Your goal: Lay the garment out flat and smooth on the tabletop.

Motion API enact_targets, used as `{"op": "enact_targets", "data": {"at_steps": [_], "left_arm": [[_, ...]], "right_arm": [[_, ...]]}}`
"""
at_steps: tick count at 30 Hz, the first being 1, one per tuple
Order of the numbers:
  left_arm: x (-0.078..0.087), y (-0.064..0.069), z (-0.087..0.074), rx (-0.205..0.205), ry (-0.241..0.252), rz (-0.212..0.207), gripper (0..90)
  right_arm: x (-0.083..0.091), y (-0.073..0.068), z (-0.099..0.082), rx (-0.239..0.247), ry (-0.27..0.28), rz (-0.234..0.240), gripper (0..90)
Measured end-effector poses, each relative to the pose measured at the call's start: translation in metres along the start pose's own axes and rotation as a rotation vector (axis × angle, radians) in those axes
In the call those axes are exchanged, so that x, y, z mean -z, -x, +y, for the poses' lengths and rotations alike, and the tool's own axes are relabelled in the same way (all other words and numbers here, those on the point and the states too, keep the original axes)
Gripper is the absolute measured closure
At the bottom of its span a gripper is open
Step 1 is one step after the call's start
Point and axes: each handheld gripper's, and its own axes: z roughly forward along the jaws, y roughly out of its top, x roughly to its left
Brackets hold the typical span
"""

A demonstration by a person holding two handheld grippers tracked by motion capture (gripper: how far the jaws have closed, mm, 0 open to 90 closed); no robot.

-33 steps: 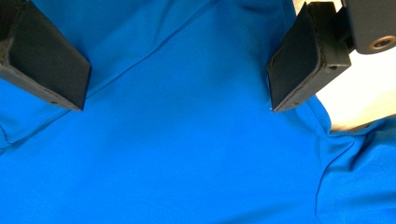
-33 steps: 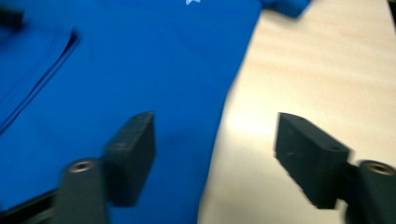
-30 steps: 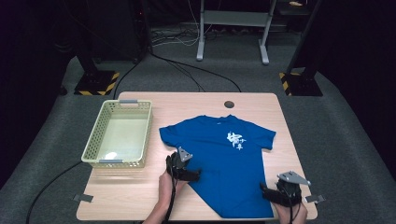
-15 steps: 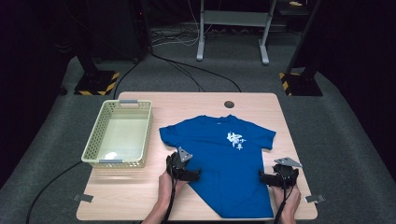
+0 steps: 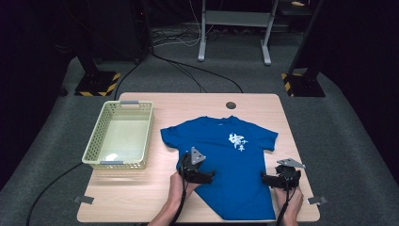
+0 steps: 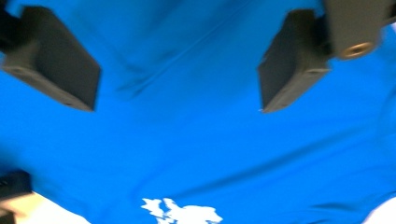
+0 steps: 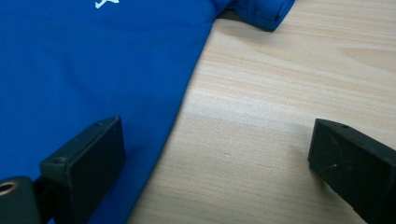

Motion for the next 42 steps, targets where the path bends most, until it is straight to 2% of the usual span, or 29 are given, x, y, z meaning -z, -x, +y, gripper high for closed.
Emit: {"op": "enact_targets", "data": {"at_steps": [2, 4, 8, 9, 14, 19, 23, 29, 42], "left_arm": [[-0.012, 0.010, 0.002, -0.023, -0.034, -0.021, 16.8], [-0.022, 0.017, 0.002, -0.036, -0.060, -0.011, 25.4], [-0.033, 0.024, -0.003, -0.045, -0.100, -0.024, 40.6], [-0.032, 0.025, -0.005, -0.048, -0.088, -0.025, 43.0], [-0.027, 0.023, -0.012, -0.045, -0.056, -0.051, 67.4], [-0.023, 0.019, -0.016, -0.027, -0.039, -0.072, 81.7], [-0.016, 0.015, -0.020, -0.010, -0.017, -0.078, 85.8], [-0.006, 0.011, -0.027, 0.007, 0.005, -0.084, 86.3], [0.013, 0.009, -0.038, 0.005, 0.028, -0.075, 86.1]], "right_arm": [[0.000, 0.000, 0.000, -0.002, -0.001, 0.000, 2.9], [0.000, 0.000, 0.000, 0.000, 0.000, 0.001, 3.1], [0.000, 0.000, 0.000, 0.000, 0.000, 0.001, 3.3], [0.000, 0.000, 0.000, -0.001, 0.000, 0.000, 3.3], [0.000, 0.000, 0.000, -0.001, 0.000, -0.001, 3.4], [0.000, 0.000, 0.000, -0.002, 0.000, -0.001, 3.4], [0.000, 0.000, 0.000, -0.002, 0.001, -0.001, 3.4], [0.000, 0.000, 0.000, -0.002, 0.001, -0.001, 3.4], [0.000, 0.000, 0.000, -0.004, 0.001, -0.002, 3.5]]}}
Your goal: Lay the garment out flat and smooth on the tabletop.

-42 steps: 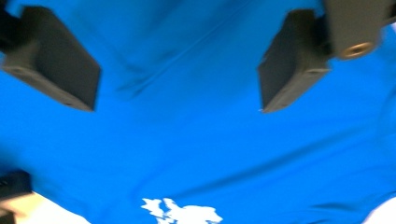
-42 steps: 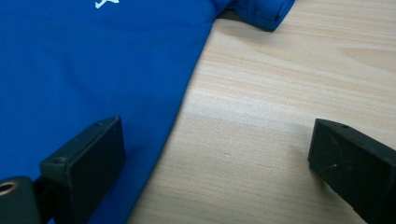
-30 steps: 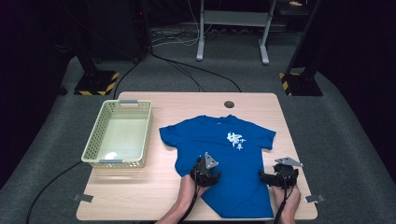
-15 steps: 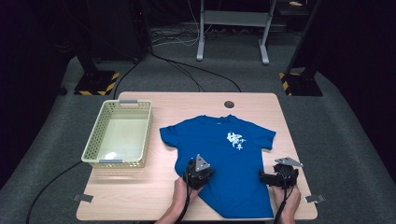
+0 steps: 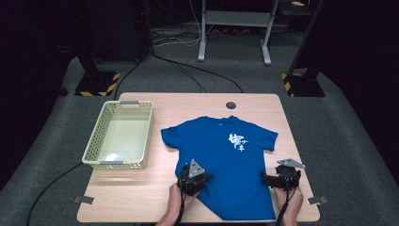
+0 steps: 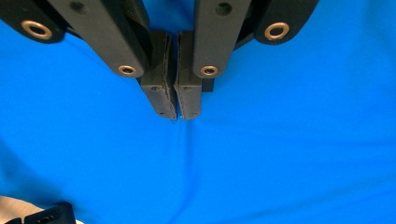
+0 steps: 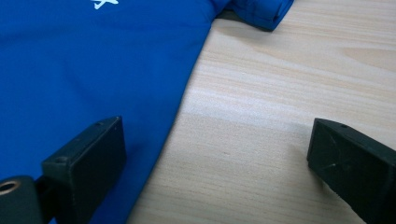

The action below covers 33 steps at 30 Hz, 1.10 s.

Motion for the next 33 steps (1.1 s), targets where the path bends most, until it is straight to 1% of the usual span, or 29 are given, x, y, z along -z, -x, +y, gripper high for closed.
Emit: {"op": "enact_targets", "data": {"at_steps": [1, 3, 6, 8, 11, 12, 13, 17, 19, 22, 25, 28, 29, 30, 33], "left_arm": [[0.001, 0.000, -0.001, -0.003, -0.002, 0.001, 86.1], [0.003, -0.001, -0.002, 0.012, 0.001, -0.006, 86.1], [0.008, -0.001, -0.003, -0.001, 0.010, 0.003, 86.2], [0.009, -0.001, -0.004, 0.008, 0.009, -0.006, 86.2], [0.013, -0.001, -0.006, 0.000, 0.018, 0.003, 86.1], [0.014, -0.001, -0.006, -0.001, 0.014, 0.003, 86.1], [0.015, -0.001, -0.008, 0.007, 0.020, -0.001, 86.1], [0.020, 0.000, -0.011, -0.011, 0.017, 0.018, 86.2], [0.024, -0.001, -0.015, 0.001, 0.023, 0.016, 86.1], [0.028, -0.001, -0.019, 0.005, 0.031, 0.022, 86.2], [0.031, -0.001, -0.022, 0.013, 0.035, 0.015, 86.1], [0.034, -0.001, -0.024, 0.005, 0.038, 0.024, 86.1], [0.035, -0.002, -0.025, 0.007, 0.037, 0.019, 86.1], [0.037, -0.002, -0.025, 0.019, 0.041, 0.014, 86.1], [0.041, -0.001, -0.027, 0.002, 0.049, 0.027, 86.1]], "right_arm": [[0.000, 0.000, 0.000, 0.000, 0.000, 0.000, 3.5], [0.000, 0.000, 0.000, -0.001, 0.000, -0.001, 3.5], [0.000, 0.000, 0.000, -0.001, 0.000, -0.001, 3.5], [0.000, 0.000, 0.000, -0.001, 0.000, -0.001, 3.5], [0.000, 0.000, 0.000, -0.002, 0.000, -0.002, 3.5], [0.000, 0.000, 0.000, -0.002, 0.000, -0.002, 3.5], [0.000, 0.000, 0.000, -0.002, 0.000, -0.002, 3.5], [0.000, 0.000, 0.000, -0.003, 0.000, -0.003, 3.5], [0.000, 0.000, 0.000, -0.004, 0.000, -0.004, 3.5], [0.000, 0.000, 0.000, -0.004, 0.000, -0.005, 3.5], [0.000, 0.000, 0.000, -0.004, 0.000, -0.005, 3.5], [0.000, 0.000, 0.000, -0.005, 0.001, -0.005, 3.5], [0.000, 0.000, 0.000, -0.006, 0.000, -0.006, 3.5], [0.000, 0.000, 0.000, -0.006, 0.000, -0.006, 3.5], [0.000, 0.000, 0.000, -0.007, 0.001, -0.006, 3.5]]}}
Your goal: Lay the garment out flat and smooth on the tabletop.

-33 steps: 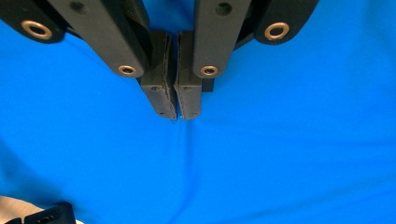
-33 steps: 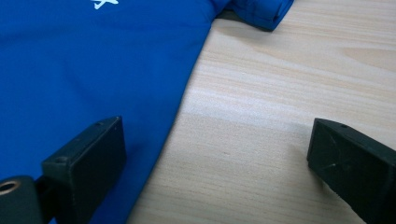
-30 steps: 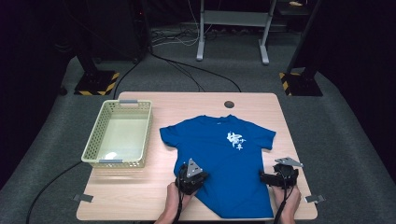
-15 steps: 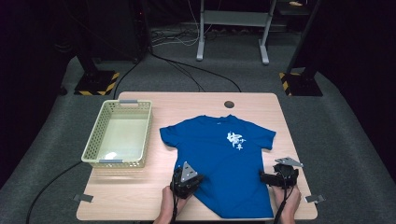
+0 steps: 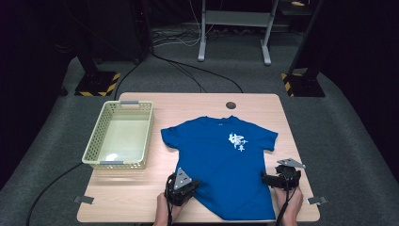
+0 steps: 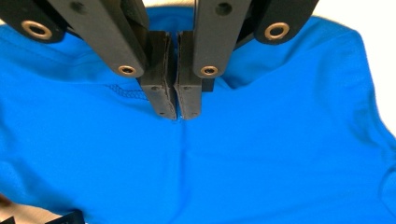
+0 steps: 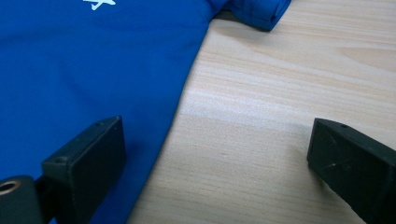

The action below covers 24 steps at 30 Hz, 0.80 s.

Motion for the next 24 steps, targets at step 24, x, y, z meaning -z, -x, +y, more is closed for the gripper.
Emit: {"op": "enact_targets", "data": {"at_steps": [24], "left_arm": [[0.015, 0.004, -0.006, -0.020, 0.007, -0.004, 86.0]], "right_arm": [[0.000, 0.000, 0.000, -0.001, 0.000, -0.002, 3.5]]}}
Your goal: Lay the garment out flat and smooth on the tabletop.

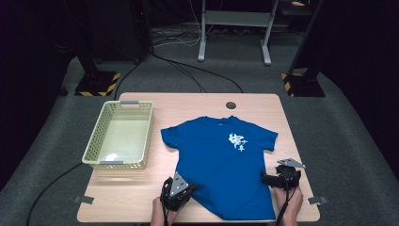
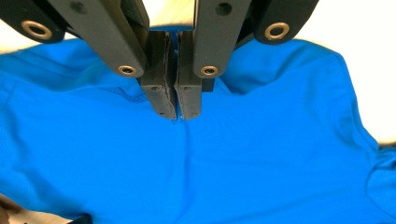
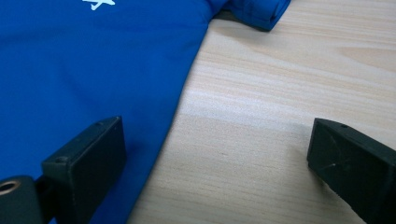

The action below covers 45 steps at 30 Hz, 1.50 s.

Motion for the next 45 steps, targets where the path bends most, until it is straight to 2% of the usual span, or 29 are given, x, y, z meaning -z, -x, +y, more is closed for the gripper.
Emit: {"op": "enact_targets", "data": {"at_steps": [3, 5, 9, 11, 14, 16, 20, 22, 25, 27, 30, 33, 41, 43, 45], "left_arm": [[0.000, 0.003, 0.000, -0.022, -0.001, 0.015, 86.0], [0.000, 0.003, -0.001, -0.015, -0.006, 0.004, 85.9], [0.004, 0.003, -0.003, -0.023, -0.002, 0.013, 85.9], [0.005, 0.003, -0.005, -0.007, 0.001, -0.004, 85.9], [0.008, 0.004, -0.005, -0.026, 0.001, 0.005, 85.9], [0.009, 0.004, -0.006, -0.018, 0.005, -0.001, 85.8], [0.012, 0.005, -0.007, -0.032, 0.004, 0.009, 85.9], [0.014, 0.005, -0.008, -0.019, 0.007, 0.003, 85.8], [0.017, 0.005, -0.010, -0.029, 0.011, 0.016, 85.8], [0.018, 0.004, -0.012, -0.016, 0.009, 0.006, 85.7], [0.021, 0.005, -0.015, -0.025, 0.012, 0.013, 85.7], [0.024, 0.005, -0.018, -0.014, 0.013, -0.004, 85.5], [0.029, 0.009, -0.023, -0.040, 0.001, 0.004, 85.1], [0.030, 0.009, -0.026, -0.028, -0.001, -0.009, 84.8], [0.031, 0.010, -0.028, -0.036, -0.005, -0.002, 84.4]], "right_arm": [[0.000, 0.000, 0.000, 0.000, 0.000, 0.000, 3.5], [0.000, 0.000, 0.000, 0.000, 0.000, 0.000, 3.4], [0.000, 0.000, 0.000, 0.000, 0.000, -0.001, 3.4], [0.000, 0.000, 0.000, 0.000, 0.000, -0.001, 3.4], [0.000, 0.000, 0.000, 0.000, 0.001, -0.001, 3.4], [0.000, 0.000, 0.000, 0.000, 0.000, -0.001, 3.4], [0.000, 0.000, 0.000, 0.000, 0.001, -0.001, 3.4], [0.000, 0.000, 0.000, -0.001, 0.001, -0.001, 3.4], [0.000, 0.000, 0.000, 0.000, 0.000, -0.001, 3.4], [0.000, 0.000, 0.000, 0.000, 0.000, -0.002, 3.4], [0.000, 0.000, 0.000, 0.000, 0.000, -0.001, 3.4], [0.000, 0.000, 0.000, -0.001, 0.001, -0.001, 3.4], [0.000, 0.000, 0.000, -0.001, 0.000, -0.002, 3.4], [0.000, 0.000, 0.000, -0.001, 0.000, -0.002, 3.4], [0.000, 0.000, 0.000, -0.001, 0.000, -0.002, 3.4]]}}
